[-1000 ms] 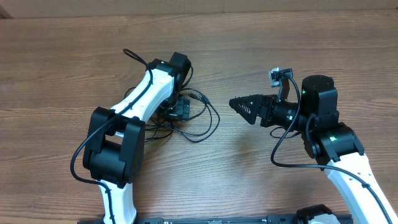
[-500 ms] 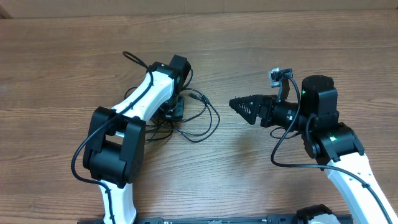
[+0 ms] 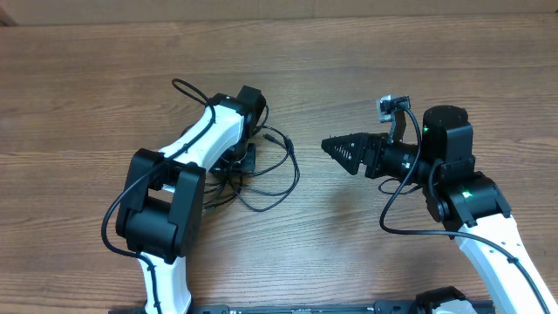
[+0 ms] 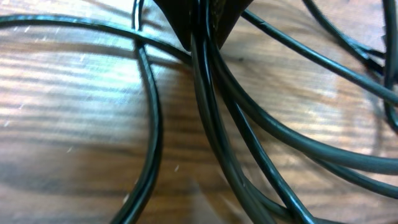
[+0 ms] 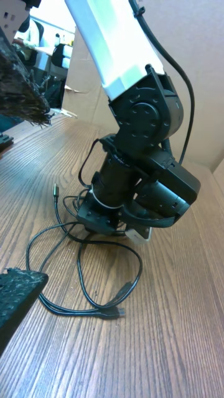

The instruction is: Untangle cables

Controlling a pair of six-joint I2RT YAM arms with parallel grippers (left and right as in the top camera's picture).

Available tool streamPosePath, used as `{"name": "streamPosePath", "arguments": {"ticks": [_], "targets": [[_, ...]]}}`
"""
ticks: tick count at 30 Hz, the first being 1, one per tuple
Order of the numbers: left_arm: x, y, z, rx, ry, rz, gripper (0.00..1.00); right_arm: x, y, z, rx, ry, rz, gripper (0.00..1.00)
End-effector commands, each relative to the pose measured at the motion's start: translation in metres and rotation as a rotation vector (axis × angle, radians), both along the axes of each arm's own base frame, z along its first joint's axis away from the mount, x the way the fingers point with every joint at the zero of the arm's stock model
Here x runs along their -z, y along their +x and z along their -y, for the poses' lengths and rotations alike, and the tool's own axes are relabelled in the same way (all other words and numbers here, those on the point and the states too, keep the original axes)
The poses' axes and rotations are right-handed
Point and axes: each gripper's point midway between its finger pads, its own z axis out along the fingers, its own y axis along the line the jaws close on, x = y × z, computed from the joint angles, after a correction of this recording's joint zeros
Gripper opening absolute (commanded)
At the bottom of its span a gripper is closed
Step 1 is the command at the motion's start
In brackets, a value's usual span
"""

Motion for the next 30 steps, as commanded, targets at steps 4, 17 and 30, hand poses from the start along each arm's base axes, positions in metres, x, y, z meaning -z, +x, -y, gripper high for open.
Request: {"name": "streamPosePath", "arguments": {"ticks": [4, 17, 30], "targets": [[-0.043, 0.029, -0.007, -0.01, 0.034, 0.086, 0.04, -0.004, 0.002, -0.001, -0.002, -0.005, 0.018, 0.76], [-0.196, 0.089, 0.009, -0.021, -0.042, 0.379, 0.04, -0.003, 0.002, 0.0, 0.004, -0.01, 0.016, 0.76], [-0.329, 0.084, 0.047, 0.117, -0.347, 0.633, 0.13, -0.002, -0.003, -0.003, -0.107, -0.085, 0.164, 0.9]]}}
